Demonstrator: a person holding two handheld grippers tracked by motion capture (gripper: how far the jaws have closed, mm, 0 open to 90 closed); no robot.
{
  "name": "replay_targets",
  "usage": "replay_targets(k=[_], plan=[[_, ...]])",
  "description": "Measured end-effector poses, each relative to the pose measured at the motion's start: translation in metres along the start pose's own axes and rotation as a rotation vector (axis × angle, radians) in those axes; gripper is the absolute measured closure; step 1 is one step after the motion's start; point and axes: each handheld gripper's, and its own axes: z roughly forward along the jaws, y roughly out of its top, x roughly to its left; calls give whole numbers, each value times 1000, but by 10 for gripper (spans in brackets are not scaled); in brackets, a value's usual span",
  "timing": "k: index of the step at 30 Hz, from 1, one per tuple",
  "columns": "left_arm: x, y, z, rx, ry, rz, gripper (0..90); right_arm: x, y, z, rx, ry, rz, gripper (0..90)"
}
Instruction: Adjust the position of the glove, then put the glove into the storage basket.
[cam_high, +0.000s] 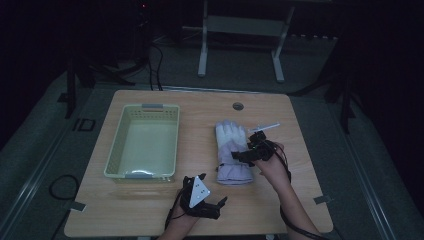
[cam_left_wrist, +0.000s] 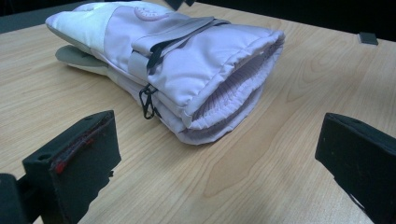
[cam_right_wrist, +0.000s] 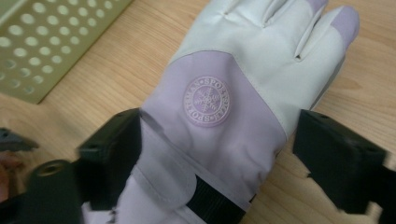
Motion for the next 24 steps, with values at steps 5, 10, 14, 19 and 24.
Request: replay_targets(k=[5,10,14,19,24], plan=[[0,0,0,2,5,-10,0,2,-5,-8,-81,-30,-100,148],[1,0,0,-13,-2,-18,0,-2,-11,-10,-93,42,-176,145],[2,0,-1,-16,15,-36,0,-6,-18,-13,-153,73,-254,142],[5,3,-2,-4,-48,-95,0,-15,-23,-25,-170,97,-272,135],[-1,27,-5,12,-208,-46,0,-22,-26,-34,-194,100,-271,106]])
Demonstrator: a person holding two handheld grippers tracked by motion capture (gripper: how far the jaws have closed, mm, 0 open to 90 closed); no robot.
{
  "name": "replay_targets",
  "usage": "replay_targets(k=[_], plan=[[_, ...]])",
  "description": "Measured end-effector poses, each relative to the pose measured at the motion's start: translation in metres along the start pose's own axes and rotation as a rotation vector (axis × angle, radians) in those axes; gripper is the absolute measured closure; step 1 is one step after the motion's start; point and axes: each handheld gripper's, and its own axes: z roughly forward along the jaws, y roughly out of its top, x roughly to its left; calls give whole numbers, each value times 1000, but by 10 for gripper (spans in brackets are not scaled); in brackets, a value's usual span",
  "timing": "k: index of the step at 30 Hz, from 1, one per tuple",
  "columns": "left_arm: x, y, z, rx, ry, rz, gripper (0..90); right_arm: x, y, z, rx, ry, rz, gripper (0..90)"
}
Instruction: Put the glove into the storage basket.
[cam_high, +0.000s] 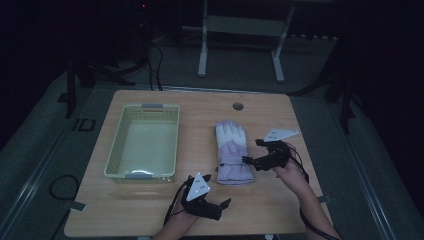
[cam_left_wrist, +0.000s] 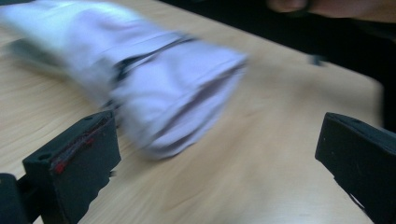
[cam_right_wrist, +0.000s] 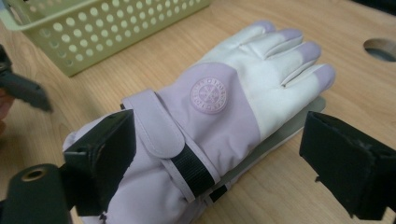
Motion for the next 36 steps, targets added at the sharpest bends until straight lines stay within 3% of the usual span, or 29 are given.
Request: replay_targets(k=[1,2,3,4,5,6,8,10,11,15,16,18,20,23,25,26,30,31,32,33,36], plan=[[-2,6,0,-11,-17,29,0,0,0,-2,-15,-13,0,106],[-4,11,0,-31,1,67,0,1,-1,-3,-23,-24,-1,106],[-6,16,0,-54,35,112,0,1,-1,-3,-12,-18,-11,107],[-7,21,-1,-70,72,150,0,2,-1,-3,-13,-40,-26,108],[-7,25,-2,-71,95,146,0,2,-2,-4,-5,-56,-36,133],[-5,32,-2,-63,105,113,0,2,-2,-5,-2,-66,-46,153],[1,44,-3,-55,97,39,0,-1,-3,-9,-16,-74,-51,281],[11,59,1,-34,92,4,0,-6,-2,-12,-23,-67,-51,384],[17,66,3,-28,85,-3,0,-8,-2,-13,-20,-67,-63,440],[40,93,20,-10,91,16,0,-12,1,-10,-29,-52,-101,485],[46,97,25,-6,112,10,0,-14,2,-8,-23,-58,-106,493],[58,103,33,-5,98,-8,12,-17,4,-3,-26,-55,-103,520],[64,105,38,-24,136,-11,154,-21,7,0,-34,-49,-90,511],[71,104,48,30,166,-19,158,-26,7,6,-28,8,-97,511],[77,98,56,75,168,-58,193,-28,4,11,-7,32,-117,507],[79,95,60,107,190,-65,196,-29,2,14,9,50,-115,498],[88,78,78,224,218,-114,209,-36,-6,23,25,39,-83,469],[88,73,83,275,243,-113,208,-37,-7,25,25,35,-72,459],[88,69,86,294,266,-112,208,-37,-9,27,23,43,-69,461],[88,65,87,298,257,-118,208,-37,-10,28,27,34,-71,477],[92,58,89,310,230,-190,209,-36,-13,30,74,57,-81,539]])
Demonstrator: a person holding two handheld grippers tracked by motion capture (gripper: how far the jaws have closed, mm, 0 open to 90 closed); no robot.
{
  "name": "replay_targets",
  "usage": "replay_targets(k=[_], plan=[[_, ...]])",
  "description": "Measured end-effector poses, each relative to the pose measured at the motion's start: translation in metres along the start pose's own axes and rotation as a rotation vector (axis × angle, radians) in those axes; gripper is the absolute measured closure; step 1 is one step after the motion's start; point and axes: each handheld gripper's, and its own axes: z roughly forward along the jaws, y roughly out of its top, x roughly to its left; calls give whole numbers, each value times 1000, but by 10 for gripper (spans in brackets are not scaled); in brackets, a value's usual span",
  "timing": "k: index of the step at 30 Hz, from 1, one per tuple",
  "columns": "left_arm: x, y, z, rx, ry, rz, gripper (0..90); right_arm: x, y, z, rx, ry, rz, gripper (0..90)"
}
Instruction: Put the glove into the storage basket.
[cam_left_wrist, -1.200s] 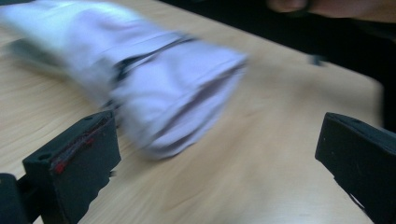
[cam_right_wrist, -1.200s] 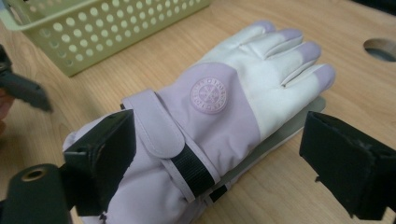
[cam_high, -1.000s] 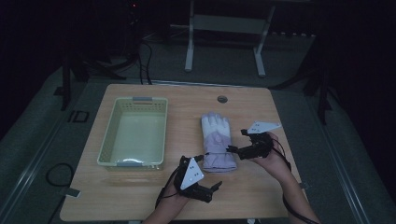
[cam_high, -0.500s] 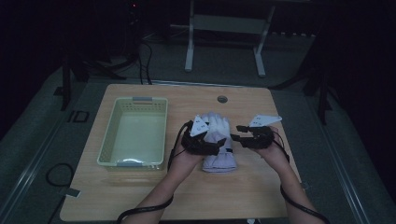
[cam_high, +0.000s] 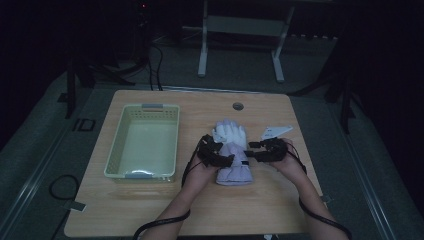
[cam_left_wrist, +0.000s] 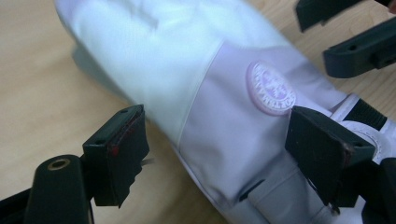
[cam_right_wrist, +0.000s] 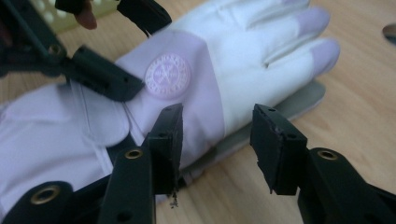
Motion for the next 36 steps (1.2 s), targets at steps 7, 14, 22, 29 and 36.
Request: replay_targets(k=[7,14,22,29,36], plan=[[6,-3,8,39,-31,-46,208,-2,-4,8,44,37,75,445],[13,-8,22,77,-76,-89,190,-5,-8,33,153,10,108,438],[26,-8,28,103,-236,-117,365,-15,-9,44,192,127,207,581],[20,-5,22,88,-246,-46,596,-6,-12,39,123,98,214,782],[16,9,12,112,-258,-26,657,4,-10,28,84,48,188,816]])
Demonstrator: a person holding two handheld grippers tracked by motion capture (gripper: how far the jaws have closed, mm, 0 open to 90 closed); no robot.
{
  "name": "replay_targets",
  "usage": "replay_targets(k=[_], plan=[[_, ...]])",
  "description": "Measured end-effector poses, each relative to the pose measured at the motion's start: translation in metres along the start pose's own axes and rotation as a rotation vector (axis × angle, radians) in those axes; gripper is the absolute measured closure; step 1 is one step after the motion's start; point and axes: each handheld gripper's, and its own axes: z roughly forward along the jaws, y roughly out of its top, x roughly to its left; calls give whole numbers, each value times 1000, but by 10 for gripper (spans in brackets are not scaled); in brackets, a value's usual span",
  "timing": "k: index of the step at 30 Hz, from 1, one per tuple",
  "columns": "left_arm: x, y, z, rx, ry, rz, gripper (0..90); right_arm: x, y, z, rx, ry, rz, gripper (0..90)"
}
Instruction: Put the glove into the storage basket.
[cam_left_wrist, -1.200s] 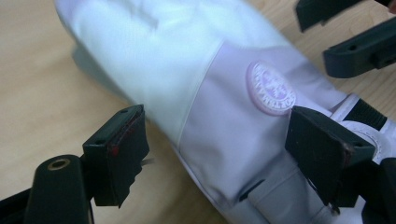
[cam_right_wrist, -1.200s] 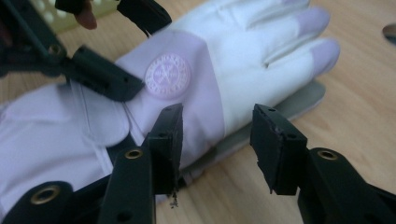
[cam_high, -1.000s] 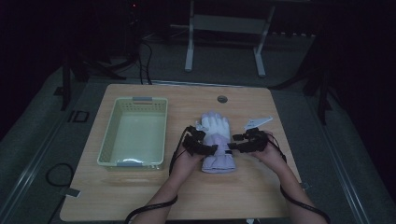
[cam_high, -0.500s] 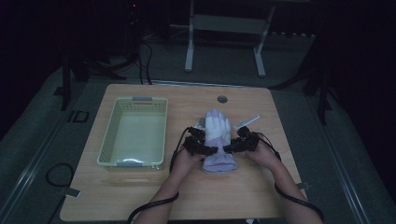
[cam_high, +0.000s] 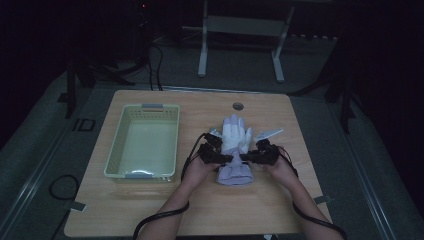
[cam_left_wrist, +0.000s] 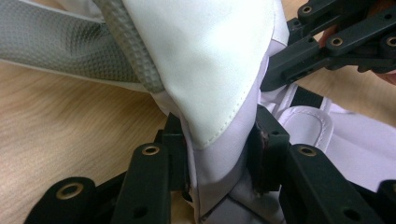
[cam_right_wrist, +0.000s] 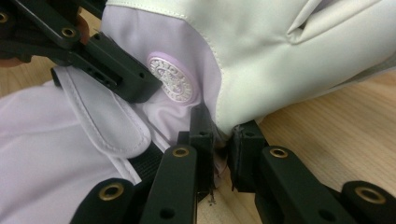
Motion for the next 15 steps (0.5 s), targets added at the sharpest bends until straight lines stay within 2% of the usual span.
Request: replay_targets(k=[4,9,15], plan=[[-7,5,-10,-19,7,19,657,6,3,-10,-34,-19,-16,818],[-11,12,-24,-14,0,52,664,15,10,-20,-53,-33,-41,818],[-16,22,-45,-15,3,93,664,26,20,-32,-102,-33,-51,818]])
